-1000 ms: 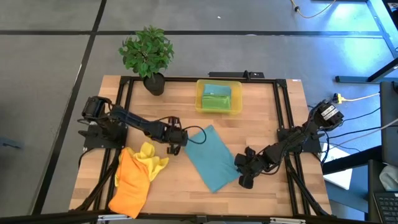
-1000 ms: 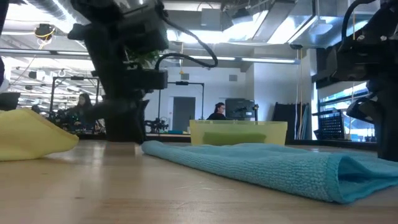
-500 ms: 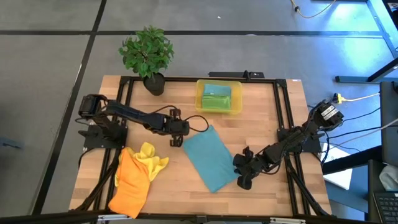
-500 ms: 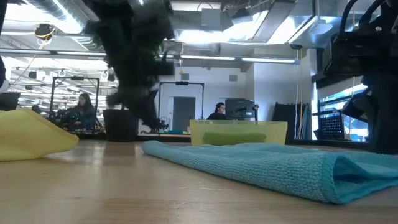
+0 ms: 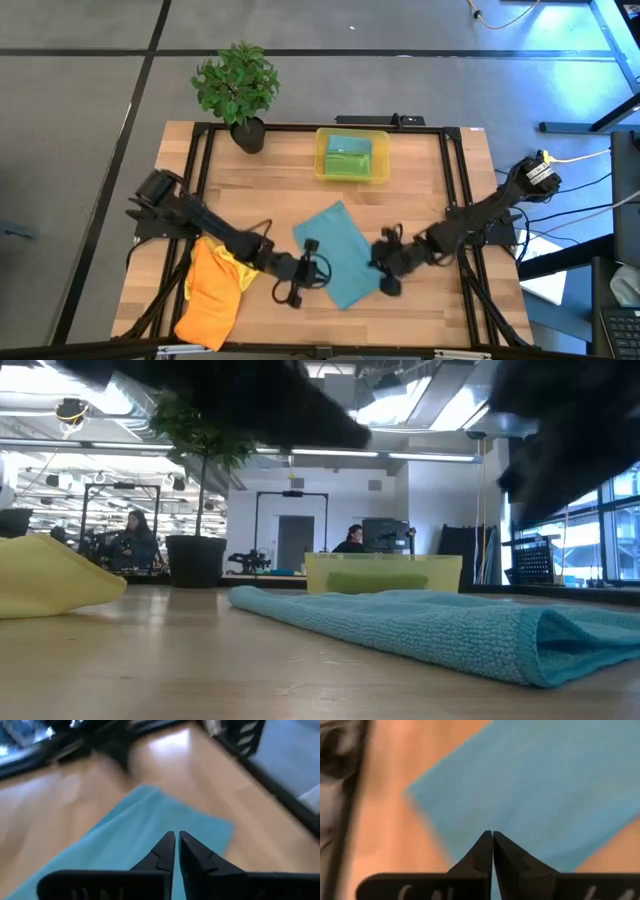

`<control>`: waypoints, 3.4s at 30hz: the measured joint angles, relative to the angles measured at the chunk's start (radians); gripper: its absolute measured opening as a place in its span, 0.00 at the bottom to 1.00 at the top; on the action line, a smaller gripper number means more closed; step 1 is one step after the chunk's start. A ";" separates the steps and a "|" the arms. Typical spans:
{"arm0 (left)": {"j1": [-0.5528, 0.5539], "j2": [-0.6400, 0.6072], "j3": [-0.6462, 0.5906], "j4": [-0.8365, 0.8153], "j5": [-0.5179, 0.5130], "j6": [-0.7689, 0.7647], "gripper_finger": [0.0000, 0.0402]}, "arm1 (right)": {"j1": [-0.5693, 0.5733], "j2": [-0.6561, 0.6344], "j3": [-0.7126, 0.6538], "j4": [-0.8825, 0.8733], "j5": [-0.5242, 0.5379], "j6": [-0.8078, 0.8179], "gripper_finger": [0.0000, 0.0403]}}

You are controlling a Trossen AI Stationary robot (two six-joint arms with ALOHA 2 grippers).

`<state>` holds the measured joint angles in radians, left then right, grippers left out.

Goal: Fold microfiber towels
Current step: Fold the blue microfiber towel

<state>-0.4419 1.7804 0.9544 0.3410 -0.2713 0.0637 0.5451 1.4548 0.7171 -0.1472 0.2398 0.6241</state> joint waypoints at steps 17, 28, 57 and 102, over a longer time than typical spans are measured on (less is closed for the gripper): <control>0.023 0.359 0.311 -0.172 0.056 -0.095 0.00 | -0.497 0.100 -0.002 0.146 -0.190 -0.564 0.01; 0.015 0.360 0.320 -0.252 0.055 -0.185 0.00 | -0.637 0.281 -0.002 0.269 -0.262 -0.626 0.01; -0.077 0.273 0.322 -0.708 0.072 -0.159 0.00 | -0.519 0.183 -0.005 -0.018 -0.271 -0.399 0.01; -0.063 0.197 0.320 -0.725 -0.030 -0.192 0.18 | -0.479 -0.022 -0.002 -0.074 -0.185 -0.373 0.09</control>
<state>-0.5050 1.9774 1.2739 -0.3844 -0.3012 -0.1281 0.0665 1.4332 0.7147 -0.2211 0.0544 0.2509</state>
